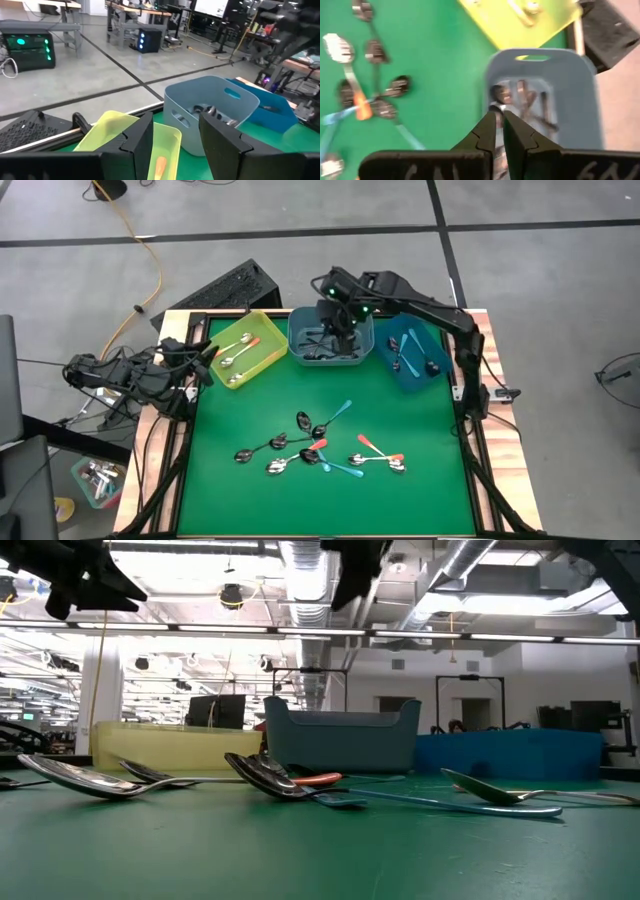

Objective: Sort silverware by color (type)
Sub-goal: Put the blue spoon into the blue bin

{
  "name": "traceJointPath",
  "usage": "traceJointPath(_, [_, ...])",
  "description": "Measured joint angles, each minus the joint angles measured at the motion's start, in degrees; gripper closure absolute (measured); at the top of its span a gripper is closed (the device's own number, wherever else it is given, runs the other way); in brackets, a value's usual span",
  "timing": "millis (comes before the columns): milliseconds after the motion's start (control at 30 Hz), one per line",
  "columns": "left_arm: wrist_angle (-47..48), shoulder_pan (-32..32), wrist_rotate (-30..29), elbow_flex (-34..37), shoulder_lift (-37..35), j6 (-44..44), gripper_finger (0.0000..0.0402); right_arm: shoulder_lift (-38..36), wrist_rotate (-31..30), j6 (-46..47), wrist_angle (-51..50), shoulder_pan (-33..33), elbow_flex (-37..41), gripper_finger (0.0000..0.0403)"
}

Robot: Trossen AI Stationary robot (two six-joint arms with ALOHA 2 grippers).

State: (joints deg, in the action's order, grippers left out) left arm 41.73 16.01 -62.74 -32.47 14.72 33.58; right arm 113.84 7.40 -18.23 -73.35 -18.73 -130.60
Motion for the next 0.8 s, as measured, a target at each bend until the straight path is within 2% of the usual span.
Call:
traceJointPath(133, [0.02,0.02,1.96,0.00,0.02,-0.09,0.0258,-0.02,0.00,5.64,-6.67,4.80,-3.74,0.0356])
traceJointPath(300, [0.02,0.01,2.60,0.00,0.02,-0.11,0.0258,-0.02,-1.24,14.17,-11.41,12.20,-4.36,0.0356])
traceJointPath(533, [0.03,0.02,4.32,0.00,0.02,-0.52,0.0258,0.01,-7.86,28.26,-12.79,24.25,-3.09,0.0356])
traceJointPath(800, [0.02,0.01,8.16,0.00,0.02,-1.47,0.0258,1.44,-19.34,44.36,-11.54,36.98,-3.06,0.0356])
